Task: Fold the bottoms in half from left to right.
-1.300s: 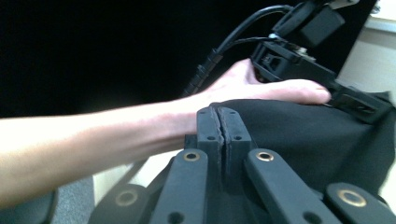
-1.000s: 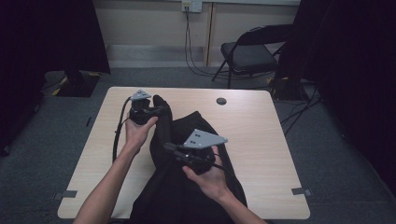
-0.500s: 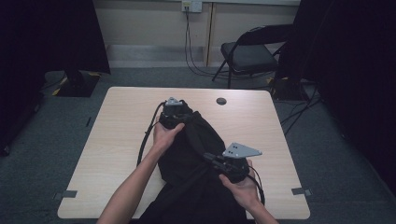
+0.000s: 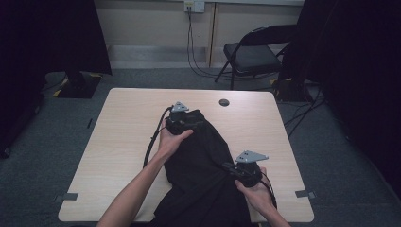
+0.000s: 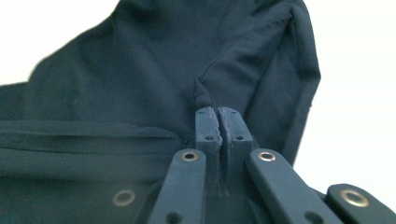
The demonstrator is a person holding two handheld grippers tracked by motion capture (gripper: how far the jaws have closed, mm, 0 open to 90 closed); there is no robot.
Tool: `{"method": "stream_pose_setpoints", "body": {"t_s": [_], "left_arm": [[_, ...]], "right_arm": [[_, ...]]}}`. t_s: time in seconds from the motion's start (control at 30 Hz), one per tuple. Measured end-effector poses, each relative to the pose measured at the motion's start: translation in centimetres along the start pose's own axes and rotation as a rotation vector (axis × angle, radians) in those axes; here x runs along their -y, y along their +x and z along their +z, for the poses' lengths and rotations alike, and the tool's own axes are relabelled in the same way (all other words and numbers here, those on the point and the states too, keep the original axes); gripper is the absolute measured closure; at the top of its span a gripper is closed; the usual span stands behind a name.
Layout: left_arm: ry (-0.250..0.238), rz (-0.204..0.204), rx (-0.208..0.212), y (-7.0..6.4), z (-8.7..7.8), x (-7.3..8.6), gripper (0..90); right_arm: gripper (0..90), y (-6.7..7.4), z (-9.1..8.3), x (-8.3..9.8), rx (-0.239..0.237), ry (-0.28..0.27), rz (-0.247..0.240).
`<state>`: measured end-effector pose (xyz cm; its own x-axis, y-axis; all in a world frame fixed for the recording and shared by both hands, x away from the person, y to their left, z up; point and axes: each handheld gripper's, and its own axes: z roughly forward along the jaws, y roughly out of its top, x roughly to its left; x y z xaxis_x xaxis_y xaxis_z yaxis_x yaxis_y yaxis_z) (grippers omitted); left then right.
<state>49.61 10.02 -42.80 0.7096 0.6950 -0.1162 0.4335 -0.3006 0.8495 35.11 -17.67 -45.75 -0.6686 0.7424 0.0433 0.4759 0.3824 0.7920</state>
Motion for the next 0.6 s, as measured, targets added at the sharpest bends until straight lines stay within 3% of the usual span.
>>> {"method": "stream_pose_setpoints", "body": {"t_s": [0.1, 0.2, 0.27, 0.33, 0.47, 0.5, 0.6], "left_arm": [[0.021, -0.009, 0.001, 0.4, -1.8, 1.8, 55.3], [0.073, 0.020, -0.009, 0.6, -3.5, 3.8, 57.3], [0.098, 0.024, -0.019, 0.8, -4.5, 4.9, 57.8], [0.104, 0.015, -0.006, 0.7, -5.4, 5.9, 58.6], [0.152, 0.043, 0.036, -0.4, -6.0, 7.7, 63.3], [0.173, 0.069, 0.045, -0.8, -6.0, 8.0, 64.2], [0.200, 0.088, 0.090, -2.1, -5.8, 9.0, 67.9]], "right_arm": [[84.5, -0.4, -0.5, 0.3, 0.020, 0.008, 0.001], [83.4, -0.9, -1.1, 0.9, 0.059, 0.045, 0.008], [84.4, -1.4, -1.6, 1.3, 0.098, 0.058, 0.000], [79.9, -2.1, -2.0, 1.6, 0.142, 0.068, 0.032], [76.6, -2.4, -2.2, 1.3, 0.108, 0.004, 0.062], [75.5, -2.1, -2.0, 1.0, 0.093, -0.006, 0.049], [76.1, -0.5, -0.5, 0.1, 0.025, -0.011, -0.005]]}}
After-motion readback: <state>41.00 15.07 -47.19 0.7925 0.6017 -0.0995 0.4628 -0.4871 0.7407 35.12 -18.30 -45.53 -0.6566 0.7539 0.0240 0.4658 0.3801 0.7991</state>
